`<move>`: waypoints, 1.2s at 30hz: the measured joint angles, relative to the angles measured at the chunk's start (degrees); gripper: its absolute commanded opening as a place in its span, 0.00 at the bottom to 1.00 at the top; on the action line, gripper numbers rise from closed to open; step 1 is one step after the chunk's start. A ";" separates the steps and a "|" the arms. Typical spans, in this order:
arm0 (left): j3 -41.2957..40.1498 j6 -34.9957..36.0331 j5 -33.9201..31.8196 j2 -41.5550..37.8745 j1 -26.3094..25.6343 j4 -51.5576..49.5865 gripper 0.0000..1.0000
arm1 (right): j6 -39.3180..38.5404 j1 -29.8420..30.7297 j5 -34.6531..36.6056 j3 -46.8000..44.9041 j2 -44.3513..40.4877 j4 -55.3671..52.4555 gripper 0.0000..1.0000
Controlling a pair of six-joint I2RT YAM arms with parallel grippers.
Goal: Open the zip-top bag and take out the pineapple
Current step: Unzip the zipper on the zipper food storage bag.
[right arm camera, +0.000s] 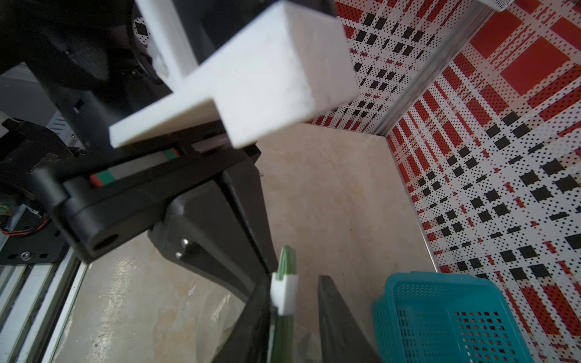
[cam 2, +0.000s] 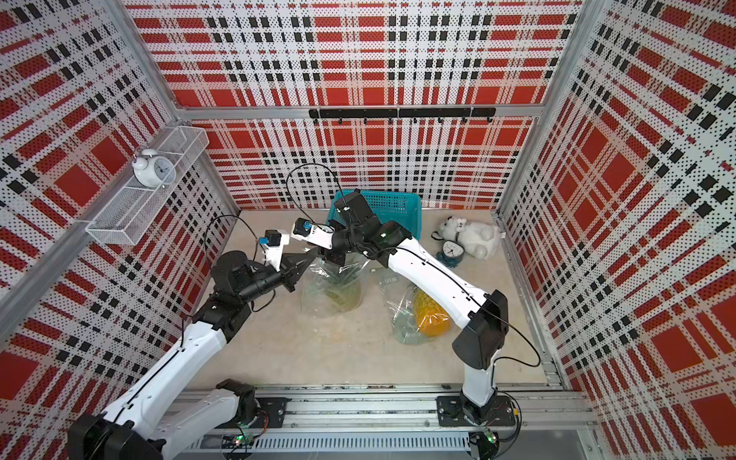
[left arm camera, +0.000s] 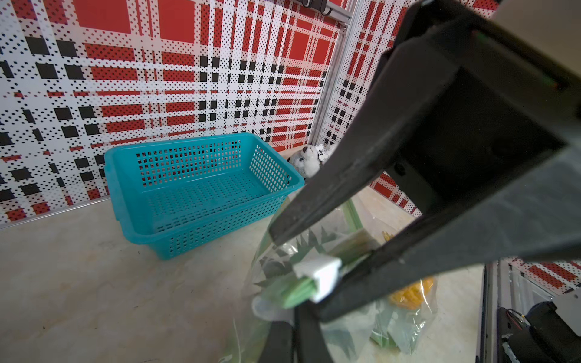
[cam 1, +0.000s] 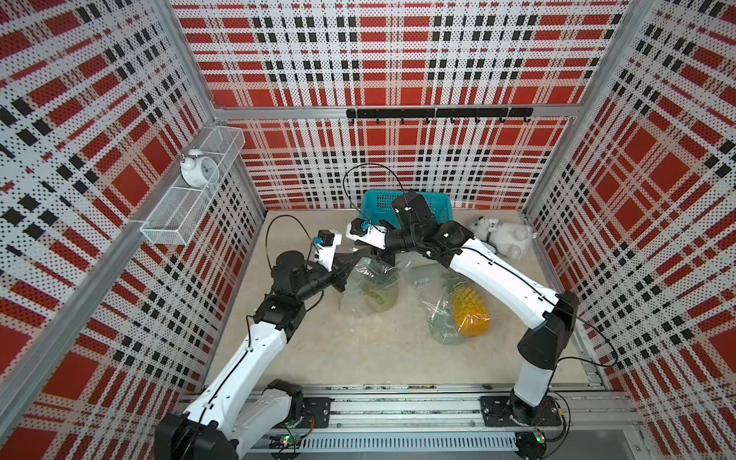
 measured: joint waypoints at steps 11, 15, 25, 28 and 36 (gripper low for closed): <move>0.11 0.57 1.64 -1.40 1.16 -1.01 0.24 | 0.44 0.02 -0.22 1.07 0.42 -0.50 0.00; 0.11 -1.09 4.79 -2.12 5.16 0.15 0.26 | 0.44 0.00 -0.26 1.07 0.44 -0.68 0.00; 0.11 -4.35 13.66 -2.32 10.73 4.85 0.26 | 0.39 0.00 -1.84 2.27 0.79 -2.64 0.00; 0.11 -4.33 15.23 -2.10 10.73 5.01 0.25 | 0.39 0.00 -2.03 2.82 1.03 -3.26 0.00; 0.11 -3.48 17.07 -1.77 10.73 4.98 0.07 | 0.37 0.00 -2.69 3.65 1.44 -4.07 0.00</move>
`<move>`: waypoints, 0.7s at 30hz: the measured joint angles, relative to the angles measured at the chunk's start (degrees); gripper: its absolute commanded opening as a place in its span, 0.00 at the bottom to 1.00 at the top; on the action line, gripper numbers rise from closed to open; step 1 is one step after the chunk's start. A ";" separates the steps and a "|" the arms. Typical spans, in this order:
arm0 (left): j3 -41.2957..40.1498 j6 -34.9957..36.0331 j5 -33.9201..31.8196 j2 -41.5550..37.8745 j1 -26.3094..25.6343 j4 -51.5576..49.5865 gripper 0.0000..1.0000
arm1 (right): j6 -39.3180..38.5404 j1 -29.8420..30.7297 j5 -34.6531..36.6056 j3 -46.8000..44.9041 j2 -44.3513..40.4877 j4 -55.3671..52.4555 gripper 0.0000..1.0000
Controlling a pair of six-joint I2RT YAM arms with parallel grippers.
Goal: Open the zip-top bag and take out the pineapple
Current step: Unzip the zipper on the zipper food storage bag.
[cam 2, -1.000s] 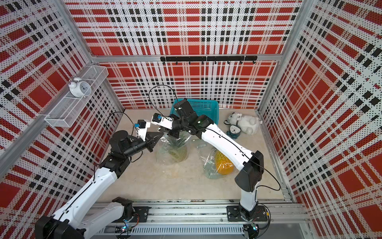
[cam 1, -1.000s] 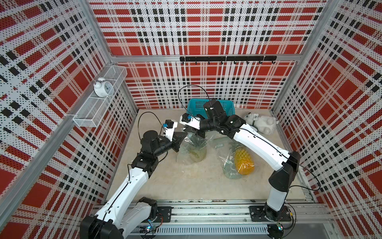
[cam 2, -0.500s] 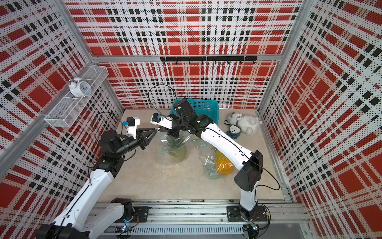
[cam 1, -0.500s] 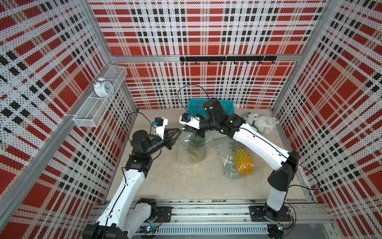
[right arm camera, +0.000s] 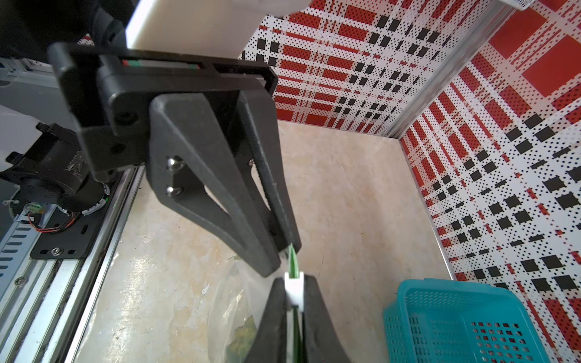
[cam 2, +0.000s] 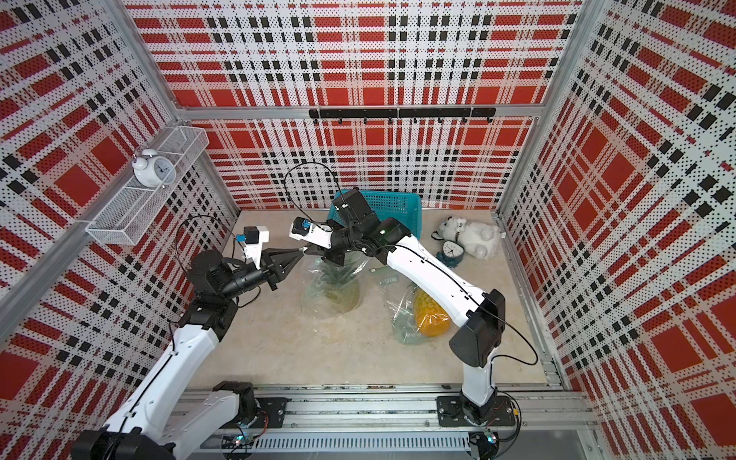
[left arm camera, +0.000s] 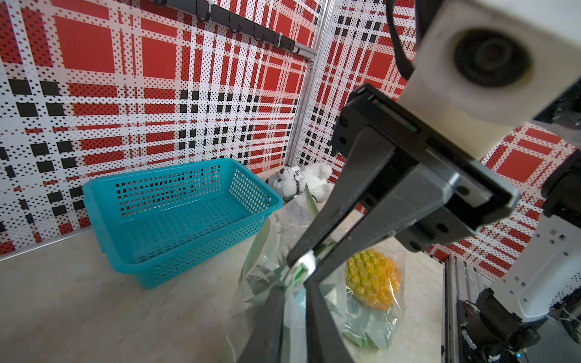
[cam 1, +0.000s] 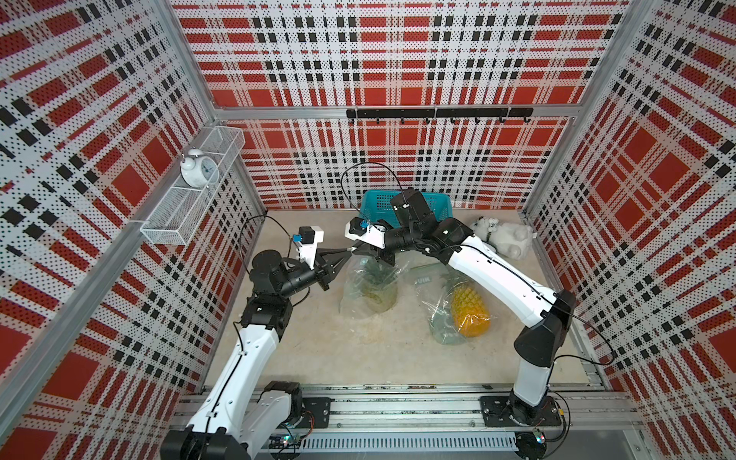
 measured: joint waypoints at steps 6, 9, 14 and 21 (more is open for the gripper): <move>0.00 0.22 0.70 0.55 0.00 0.00 0.11 | -0.17 -0.07 -0.07 0.02 0.07 -0.31 0.00; 0.11 0.28 0.98 0.83 -0.02 -0.02 0.18 | -0.37 -0.07 -0.46 0.02 0.09 -0.50 0.00; 0.13 0.42 1.16 1.22 -0.07 -0.02 0.14 | -0.68 -0.07 -0.68 0.02 0.09 -0.55 0.00; 0.24 0.55 1.84 1.57 -0.17 -0.04 0.00 | -0.92 -0.15 -0.55 0.02 0.09 -0.55 0.00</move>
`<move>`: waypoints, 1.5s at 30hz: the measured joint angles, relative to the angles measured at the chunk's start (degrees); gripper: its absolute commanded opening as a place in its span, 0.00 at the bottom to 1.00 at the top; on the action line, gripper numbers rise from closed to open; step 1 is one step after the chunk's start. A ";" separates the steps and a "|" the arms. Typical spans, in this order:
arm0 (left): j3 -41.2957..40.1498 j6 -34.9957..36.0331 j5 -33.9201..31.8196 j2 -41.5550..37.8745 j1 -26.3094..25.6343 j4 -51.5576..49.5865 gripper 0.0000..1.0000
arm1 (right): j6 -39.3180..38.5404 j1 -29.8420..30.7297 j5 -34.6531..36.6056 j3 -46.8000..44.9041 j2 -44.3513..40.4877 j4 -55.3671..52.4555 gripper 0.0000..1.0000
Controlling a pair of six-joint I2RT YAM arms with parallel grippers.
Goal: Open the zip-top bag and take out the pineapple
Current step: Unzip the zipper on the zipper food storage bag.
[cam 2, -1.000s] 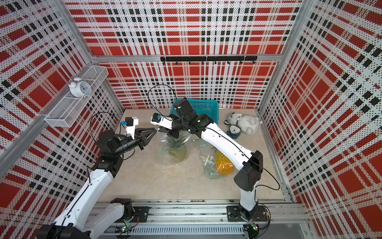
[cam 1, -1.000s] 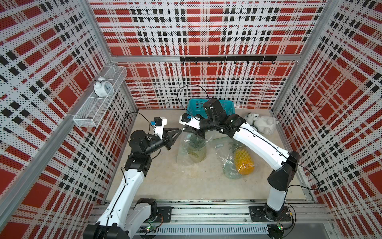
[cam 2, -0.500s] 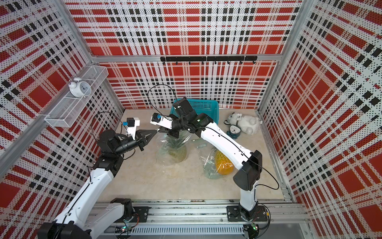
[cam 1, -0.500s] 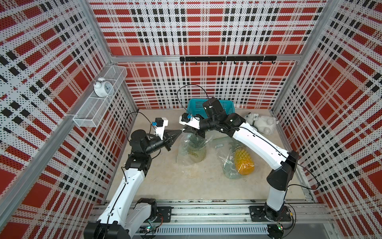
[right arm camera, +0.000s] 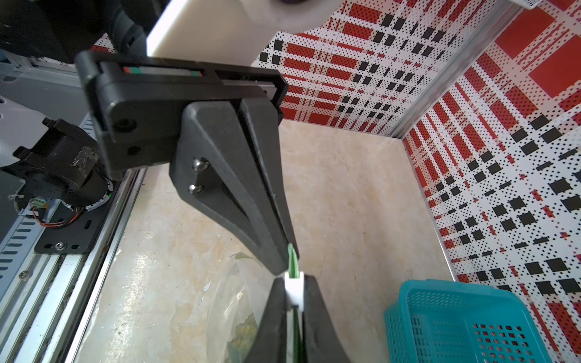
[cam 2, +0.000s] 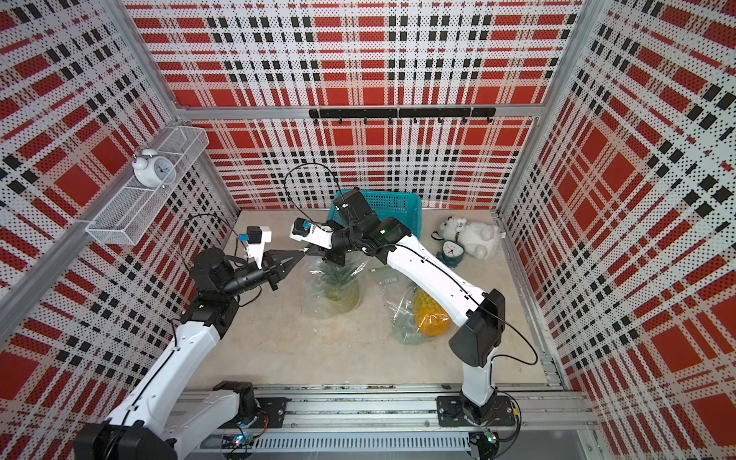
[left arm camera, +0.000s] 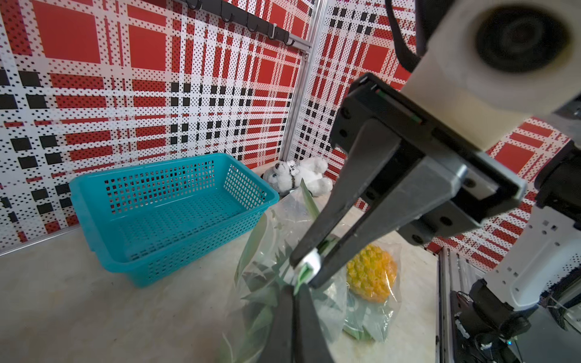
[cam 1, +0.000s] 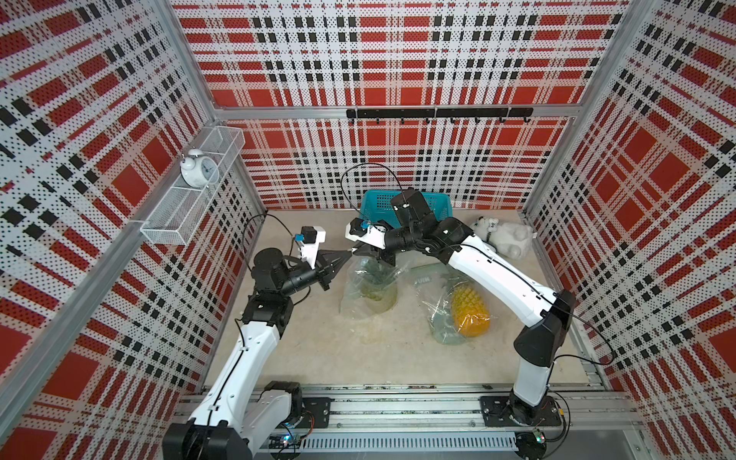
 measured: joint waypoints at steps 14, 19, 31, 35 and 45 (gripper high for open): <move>0.02 -0.55 -4.13 -1.01 0.17 -0.57 0.00 | 0.11 -0.09 3.41 0.52 0.00 -0.79 0.03; 0.02 -0.57 -5.27 -1.40 0.28 -1.09 0.00 | 0.20 -0.13 4.13 0.52 0.00 -1.27 0.03; 0.02 -0.61 -8.63 -3.21 1.55 -2.75 0.00 | 1.92 -1.09 5.35 -0.31 -0.74 -2.91 0.04; 0.02 -0.79 -8.94 -3.63 1.81 -2.78 0.00 | 2.32 -1.42 5.60 -1.92 -2.16 -3.10 0.04; 0.02 -1.20 -13.46 -5.09 4.59 -1.86 0.00 | 3.19 -5.81 8.26 -9.60 -7.32 -6.10 0.04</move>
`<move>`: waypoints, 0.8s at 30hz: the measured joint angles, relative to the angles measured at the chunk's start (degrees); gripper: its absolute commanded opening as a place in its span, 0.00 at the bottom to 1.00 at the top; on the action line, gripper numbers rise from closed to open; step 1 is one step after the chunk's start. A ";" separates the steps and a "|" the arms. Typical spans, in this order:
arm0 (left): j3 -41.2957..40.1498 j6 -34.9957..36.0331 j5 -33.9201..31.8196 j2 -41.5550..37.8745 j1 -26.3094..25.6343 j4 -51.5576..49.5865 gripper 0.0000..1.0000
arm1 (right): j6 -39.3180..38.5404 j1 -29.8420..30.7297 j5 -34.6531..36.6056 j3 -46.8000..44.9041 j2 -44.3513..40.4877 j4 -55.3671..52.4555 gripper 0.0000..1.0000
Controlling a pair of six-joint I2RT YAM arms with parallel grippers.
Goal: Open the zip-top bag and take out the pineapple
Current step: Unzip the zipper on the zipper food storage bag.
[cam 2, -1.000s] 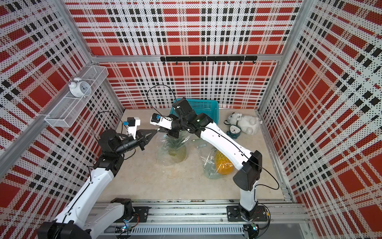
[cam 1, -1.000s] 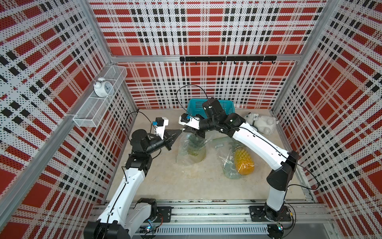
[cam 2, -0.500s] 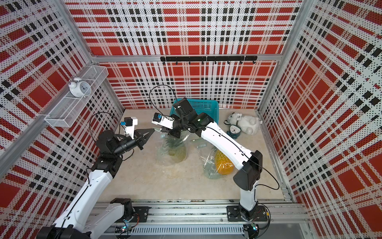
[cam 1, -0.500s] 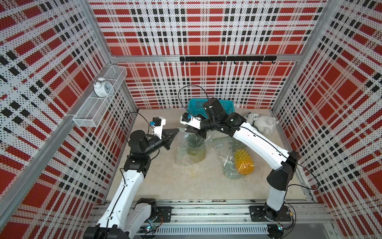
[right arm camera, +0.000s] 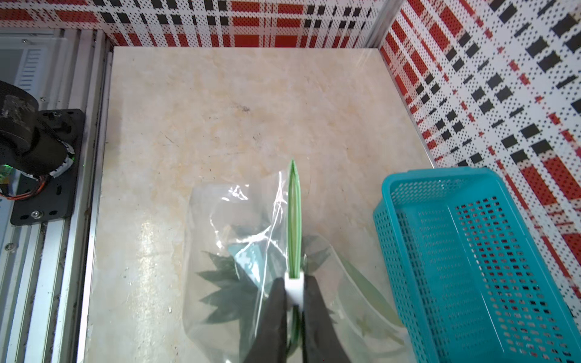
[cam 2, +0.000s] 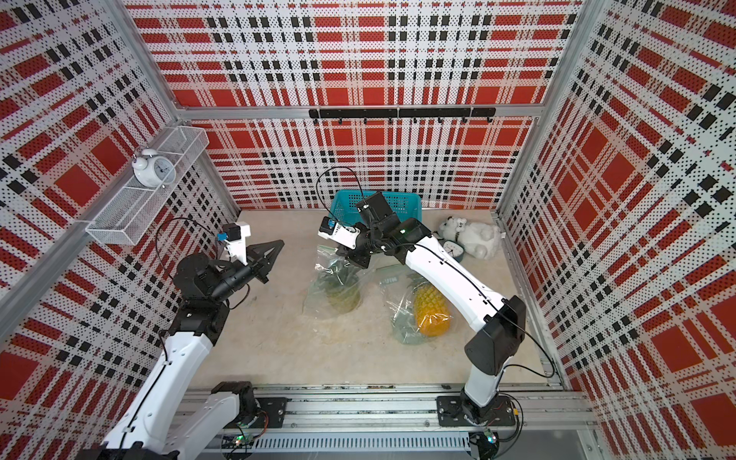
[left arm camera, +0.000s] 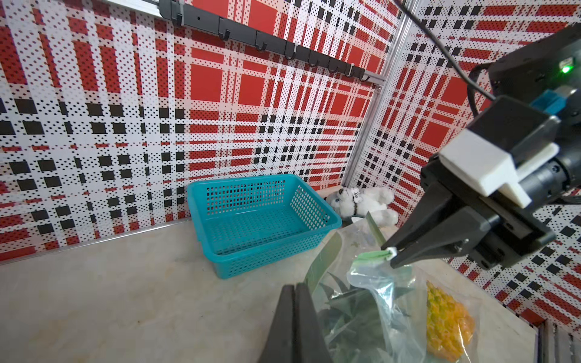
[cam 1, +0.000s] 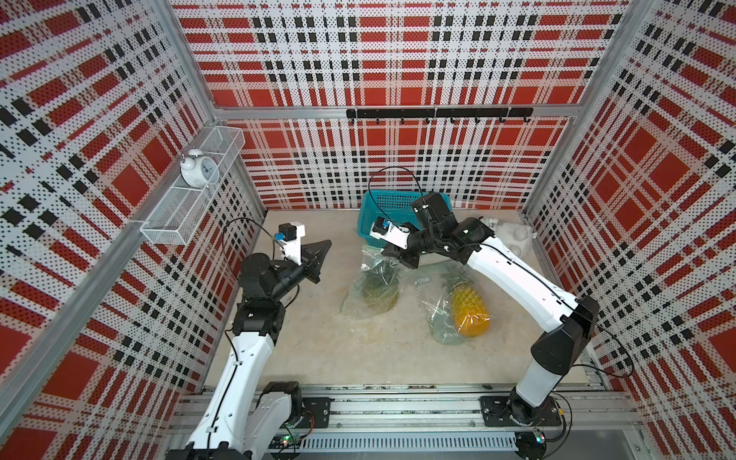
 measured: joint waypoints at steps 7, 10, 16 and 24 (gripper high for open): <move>0.02 -1.22 6.95 1.70 -0.09 3.21 0.34 | 0.17 -0.31 -2.01 -0.26 -0.35 0.09 0.03; 0.02 -0.57 9.14 3.13 -1.01 3.10 0.51 | 0.17 -0.28 -3.74 1.25 -0.22 0.09 0.03; 2.16 3.10 9.94 5.38 -5.27 -0.13 0.57 | 0.13 -0.28 -7.50 5.05 1.01 -0.39 0.03; 4.50 5.40 9.77 7.80 -7.56 -1.14 0.54 | -0.39 -0.24 -9.84 7.34 3.10 -2.01 0.03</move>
